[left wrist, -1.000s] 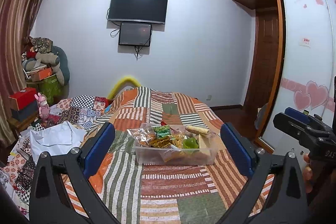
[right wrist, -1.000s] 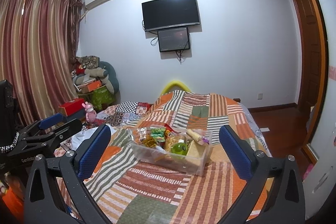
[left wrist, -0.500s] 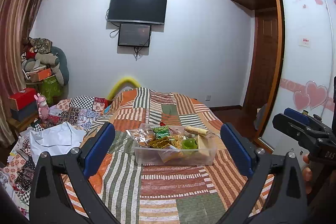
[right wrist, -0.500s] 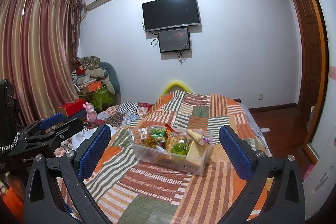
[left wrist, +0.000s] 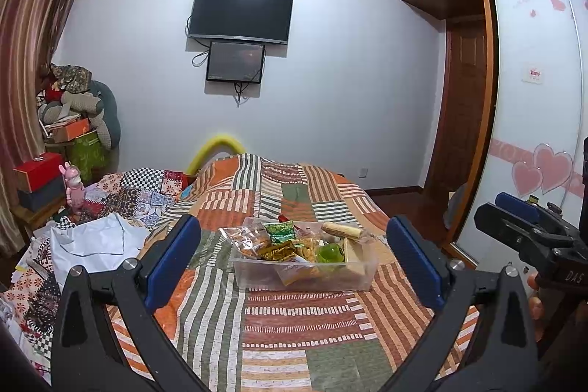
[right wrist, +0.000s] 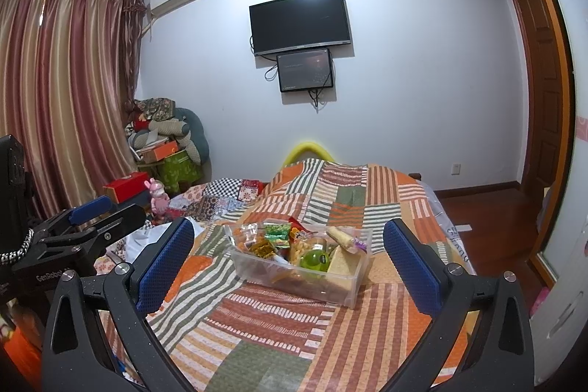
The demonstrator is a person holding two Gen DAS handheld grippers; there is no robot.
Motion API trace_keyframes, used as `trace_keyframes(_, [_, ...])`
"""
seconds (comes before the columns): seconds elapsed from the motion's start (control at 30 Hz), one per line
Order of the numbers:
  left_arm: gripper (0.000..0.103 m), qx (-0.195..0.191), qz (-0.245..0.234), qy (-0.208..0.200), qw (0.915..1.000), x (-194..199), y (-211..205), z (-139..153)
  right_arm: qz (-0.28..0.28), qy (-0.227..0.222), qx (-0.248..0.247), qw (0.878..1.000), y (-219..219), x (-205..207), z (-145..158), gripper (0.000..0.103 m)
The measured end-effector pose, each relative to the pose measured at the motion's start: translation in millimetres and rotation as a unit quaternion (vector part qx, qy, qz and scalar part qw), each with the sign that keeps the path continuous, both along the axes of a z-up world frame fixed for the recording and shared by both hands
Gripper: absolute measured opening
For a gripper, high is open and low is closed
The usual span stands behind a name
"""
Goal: Organize snacks
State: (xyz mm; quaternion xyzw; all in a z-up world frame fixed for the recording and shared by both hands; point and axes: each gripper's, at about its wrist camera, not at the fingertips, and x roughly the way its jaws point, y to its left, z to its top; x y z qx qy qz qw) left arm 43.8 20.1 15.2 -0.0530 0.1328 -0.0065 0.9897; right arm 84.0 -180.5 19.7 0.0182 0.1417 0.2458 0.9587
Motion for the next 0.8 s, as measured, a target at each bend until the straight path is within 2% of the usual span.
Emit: trace_keyframes(0.8, [0.103, 0.000, -0.010, 0.008, 0.9999, 1.1, -0.4, -3.4, -0.004, 0.007, 0.004, 1.000, -1.3, 10.3, -2.2, 0.103])
